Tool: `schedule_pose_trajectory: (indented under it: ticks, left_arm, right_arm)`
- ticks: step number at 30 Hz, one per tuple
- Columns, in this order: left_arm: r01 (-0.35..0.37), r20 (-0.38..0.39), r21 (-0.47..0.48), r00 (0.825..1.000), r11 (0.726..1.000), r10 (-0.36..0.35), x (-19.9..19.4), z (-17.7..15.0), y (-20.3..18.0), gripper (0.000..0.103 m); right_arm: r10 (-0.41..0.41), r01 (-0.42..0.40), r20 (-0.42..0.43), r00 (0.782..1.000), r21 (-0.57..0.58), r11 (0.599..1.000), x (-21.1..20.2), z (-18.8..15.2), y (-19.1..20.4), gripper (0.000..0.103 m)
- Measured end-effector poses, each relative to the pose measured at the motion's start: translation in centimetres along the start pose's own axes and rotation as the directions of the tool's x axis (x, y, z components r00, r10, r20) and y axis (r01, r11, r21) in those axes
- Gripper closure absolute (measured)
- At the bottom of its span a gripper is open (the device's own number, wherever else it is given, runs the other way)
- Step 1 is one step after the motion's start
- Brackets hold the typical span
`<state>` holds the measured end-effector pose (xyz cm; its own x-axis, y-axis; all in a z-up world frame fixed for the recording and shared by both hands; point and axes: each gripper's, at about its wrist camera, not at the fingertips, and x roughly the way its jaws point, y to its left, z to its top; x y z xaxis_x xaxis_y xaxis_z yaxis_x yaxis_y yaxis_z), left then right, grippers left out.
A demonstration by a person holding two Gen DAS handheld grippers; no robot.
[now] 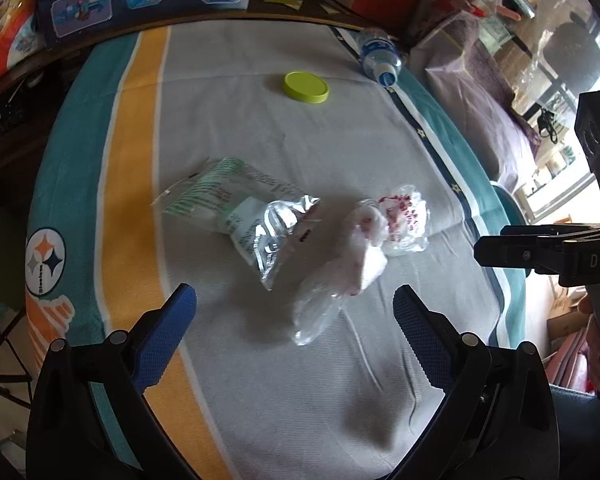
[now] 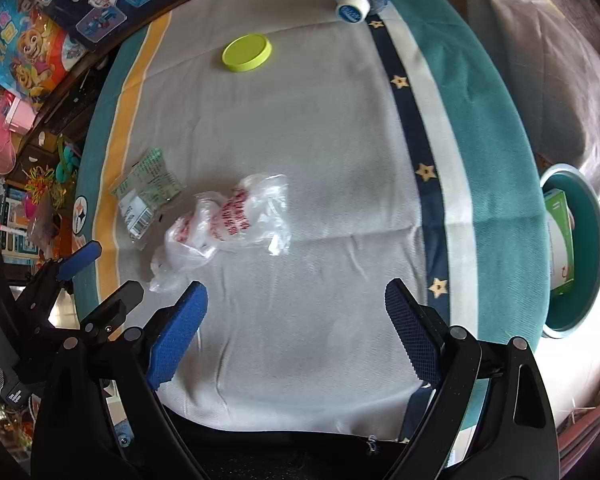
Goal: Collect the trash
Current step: 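Move both tools back to the plastic bags on the table, then grasp the red-printed plastic bag with the right tool while the left grasps the clear packet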
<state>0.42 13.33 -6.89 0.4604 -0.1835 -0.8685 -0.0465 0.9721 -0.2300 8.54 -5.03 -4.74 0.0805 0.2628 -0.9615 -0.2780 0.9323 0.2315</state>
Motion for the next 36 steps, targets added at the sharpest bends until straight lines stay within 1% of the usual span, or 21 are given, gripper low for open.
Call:
schedule_pose_trajectory:
  ticks: [6,11,14,16,20,21,23,25,26,27,28,29,31,32,36]
  left_arm:
    - [-0.007,-0.011,-0.082,1.000,0.997,0.006,-0.2,-1.0,3.8,0.004]
    - [-0.018,-0.010,-0.113,1.000,0.993,0.017,-0.2,-1.4,5.9,0.004]
    - [-0.021,-0.006,-0.131,1.000,0.991,0.020,-0.3,-1.5,7.0,0.004]
    - [-0.019,-0.002,-0.139,1.000,0.990,0.019,-0.3,-1.5,7.4,0.004]
    - [-0.020,-0.006,-0.134,1.000,0.991,0.019,-0.1,-1.4,7.5,0.004]
    - [-0.025,-0.011,-0.130,1.000,0.991,0.024,0.0,-1.4,7.6,0.004]
    - [-0.028,-0.017,-0.129,1.000,0.991,0.026,0.3,-1.3,7.6,0.004]
    - [-0.021,-0.017,-0.137,1.000,0.990,0.018,0.5,-1.1,7.7,0.004]
    - [-0.017,-0.017,-0.141,1.000,0.990,0.015,0.5,-1.0,7.7,0.004]
    - [-0.013,-0.016,-0.145,1.000,0.989,0.011,0.6,-0.8,7.6,0.004]
    - [-0.010,-0.015,-0.146,1.000,0.989,0.007,0.7,-0.6,7.6,0.004]
    - [-0.006,-0.015,-0.146,1.000,0.989,0.004,0.8,-0.4,7.5,0.004]
    - [0.002,-0.017,-0.146,1.000,0.989,-0.004,1.0,0.0,7.1,0.004]
    - [0.008,-0.016,-0.144,1.000,0.989,-0.010,1.1,0.2,6.9,0.004]
    - [0.031,-0.011,-0.139,0.999,0.990,-0.033,1.7,1.5,5.4,0.004]
  right_arm:
    - [0.022,-0.023,-0.056,0.998,-0.032,0.999,2.2,0.3,3.0,0.017]
    - [0.060,-0.061,-0.088,0.994,-0.006,0.998,3.4,1.0,4.1,0.017]
    - [0.082,-0.081,-0.095,0.992,0.020,0.997,4.2,1.6,4.4,0.017]
    - [0.090,-0.088,-0.084,0.992,0.033,0.996,4.6,1.9,4.5,0.017]
    - [0.055,-0.054,-0.049,0.997,0.022,0.998,5.2,2.8,5.1,0.018]
    - [0.045,-0.045,-0.041,0.998,0.014,0.999,5.4,2.9,5.2,0.024]
    - [0.030,-0.030,-0.036,0.999,0.001,1.000,5.9,3.2,5.5,0.032]
    - [0.021,-0.021,-0.048,0.999,-0.003,1.000,6.8,3.4,5.5,0.033]
    - [0.015,-0.016,-0.039,0.999,-0.010,1.000,7.0,3.4,5.6,0.035]
    - [0.006,-0.007,-0.013,1.000,-0.033,0.999,6.8,3.4,5.8,0.042]
    - [0.005,-0.006,-0.005,1.000,-0.051,0.999,6.7,3.4,5.9,0.052]
    - [0.016,-0.016,0.001,1.000,-0.048,0.999,6.5,3.5,5.7,0.062]
    - [0.020,-0.020,0.022,1.000,-0.038,0.999,5.8,3.6,4.9,0.075]
    - [0.012,-0.011,0.034,0.999,-0.038,0.999,5.4,3.6,4.5,0.084]
    - [0.001,0.000,0.076,0.997,-0.014,1.000,3.7,3.4,2.3,0.084]
